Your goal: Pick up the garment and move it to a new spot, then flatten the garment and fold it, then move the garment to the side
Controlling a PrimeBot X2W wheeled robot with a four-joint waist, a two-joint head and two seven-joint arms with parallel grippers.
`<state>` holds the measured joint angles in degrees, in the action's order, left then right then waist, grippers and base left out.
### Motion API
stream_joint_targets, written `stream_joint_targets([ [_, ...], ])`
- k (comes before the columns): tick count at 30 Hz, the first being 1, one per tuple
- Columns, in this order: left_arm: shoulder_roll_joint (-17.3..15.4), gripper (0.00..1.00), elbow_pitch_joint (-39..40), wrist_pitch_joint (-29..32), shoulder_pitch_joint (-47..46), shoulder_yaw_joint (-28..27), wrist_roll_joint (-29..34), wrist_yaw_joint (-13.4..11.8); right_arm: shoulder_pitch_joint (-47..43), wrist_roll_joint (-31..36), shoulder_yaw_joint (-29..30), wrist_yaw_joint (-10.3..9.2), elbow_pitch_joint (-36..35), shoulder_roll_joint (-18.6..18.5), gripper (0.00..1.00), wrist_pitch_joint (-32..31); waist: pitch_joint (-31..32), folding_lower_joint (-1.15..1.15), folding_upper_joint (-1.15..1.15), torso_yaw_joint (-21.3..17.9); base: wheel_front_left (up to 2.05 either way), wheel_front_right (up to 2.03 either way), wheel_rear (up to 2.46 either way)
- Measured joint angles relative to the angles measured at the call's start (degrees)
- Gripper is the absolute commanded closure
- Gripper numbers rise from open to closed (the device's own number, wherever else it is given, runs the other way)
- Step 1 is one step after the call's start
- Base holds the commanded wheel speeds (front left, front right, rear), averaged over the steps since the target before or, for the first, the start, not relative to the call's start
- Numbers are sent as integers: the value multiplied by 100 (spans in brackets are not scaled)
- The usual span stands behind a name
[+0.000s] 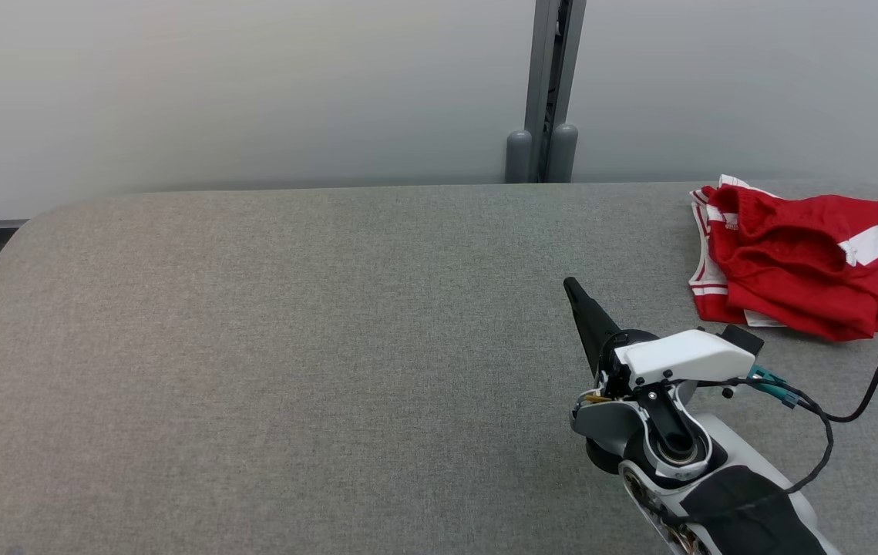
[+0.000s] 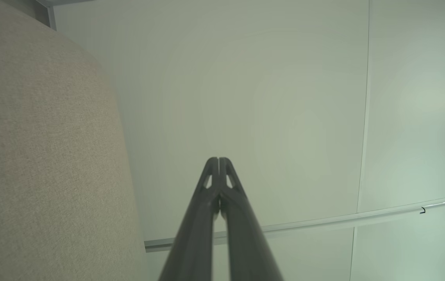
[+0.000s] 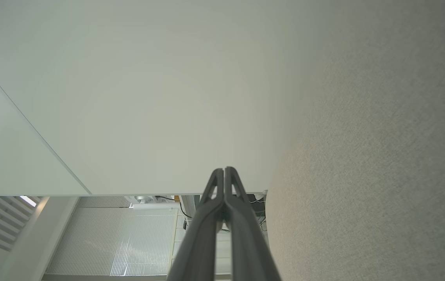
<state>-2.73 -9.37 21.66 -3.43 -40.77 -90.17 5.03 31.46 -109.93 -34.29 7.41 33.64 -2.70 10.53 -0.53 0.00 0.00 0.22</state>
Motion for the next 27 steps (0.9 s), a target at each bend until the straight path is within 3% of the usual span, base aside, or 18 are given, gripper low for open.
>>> stream_joint_targets([
  [27,0,100,0,0,-1,-1,0,0,0,0,0,0,0,0,100,0,0,0,0,0,0,0,0],
])
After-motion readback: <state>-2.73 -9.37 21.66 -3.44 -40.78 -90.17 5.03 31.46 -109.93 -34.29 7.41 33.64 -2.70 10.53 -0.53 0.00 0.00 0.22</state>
